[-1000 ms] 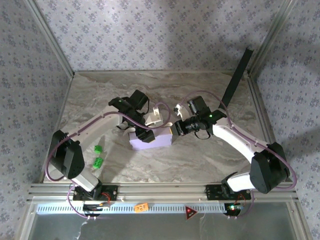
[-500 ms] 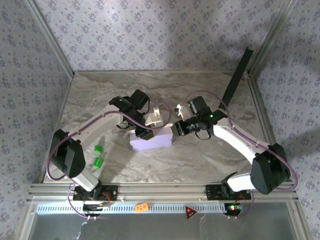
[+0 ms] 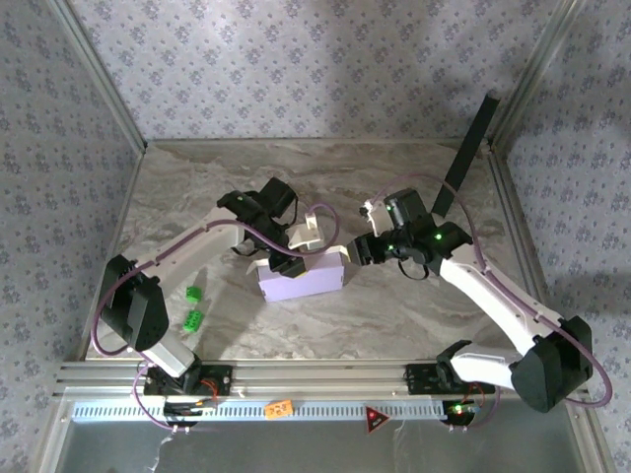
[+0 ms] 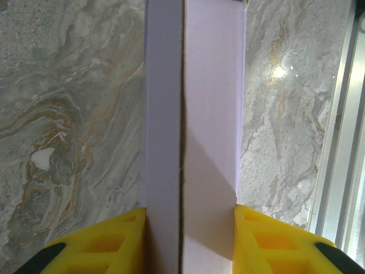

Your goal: Fold the paper box

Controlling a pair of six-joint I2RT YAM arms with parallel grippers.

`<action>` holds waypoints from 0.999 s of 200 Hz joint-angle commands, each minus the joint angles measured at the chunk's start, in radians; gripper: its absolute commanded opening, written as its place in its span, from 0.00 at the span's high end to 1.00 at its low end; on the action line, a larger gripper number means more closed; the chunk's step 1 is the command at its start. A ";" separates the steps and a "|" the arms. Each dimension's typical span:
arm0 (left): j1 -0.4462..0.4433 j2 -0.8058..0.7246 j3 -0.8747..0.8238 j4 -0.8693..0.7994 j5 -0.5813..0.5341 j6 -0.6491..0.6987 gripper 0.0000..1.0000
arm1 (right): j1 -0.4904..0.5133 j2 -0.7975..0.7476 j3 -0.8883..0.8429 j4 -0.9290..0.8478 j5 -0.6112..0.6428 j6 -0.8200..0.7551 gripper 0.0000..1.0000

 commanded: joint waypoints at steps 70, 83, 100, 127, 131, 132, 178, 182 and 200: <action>-0.042 -0.015 -0.014 -0.001 0.031 -0.040 0.65 | 0.087 0.030 0.065 -0.084 0.059 -0.062 0.63; -0.043 -0.014 -0.013 0.000 0.031 -0.040 0.65 | 0.097 0.040 0.070 -0.085 0.059 -0.061 0.65; -0.044 -0.011 -0.013 0.000 0.031 -0.043 0.65 | 0.112 0.050 0.074 -0.081 0.067 -0.052 0.69; -0.047 -0.004 -0.012 -0.002 0.031 -0.046 0.67 | 0.127 0.061 0.090 -0.090 0.076 -0.035 0.76; -0.046 -0.002 -0.014 -0.001 0.030 -0.046 0.67 | 0.128 0.061 0.092 -0.091 0.078 -0.032 0.78; -0.046 -0.002 -0.014 -0.001 0.029 -0.046 0.67 | 0.129 0.061 0.093 -0.093 0.078 -0.031 0.78; -0.049 -0.001 -0.016 0.001 0.026 -0.049 0.67 | 0.158 0.060 0.104 -0.110 0.118 0.047 0.86; -0.050 -0.001 -0.016 0.001 0.026 -0.049 0.67 | 0.161 0.060 0.104 -0.110 0.122 0.056 0.87; -0.049 -0.003 -0.016 0.004 0.024 -0.050 0.67 | 0.181 0.061 0.103 -0.110 0.159 0.101 0.89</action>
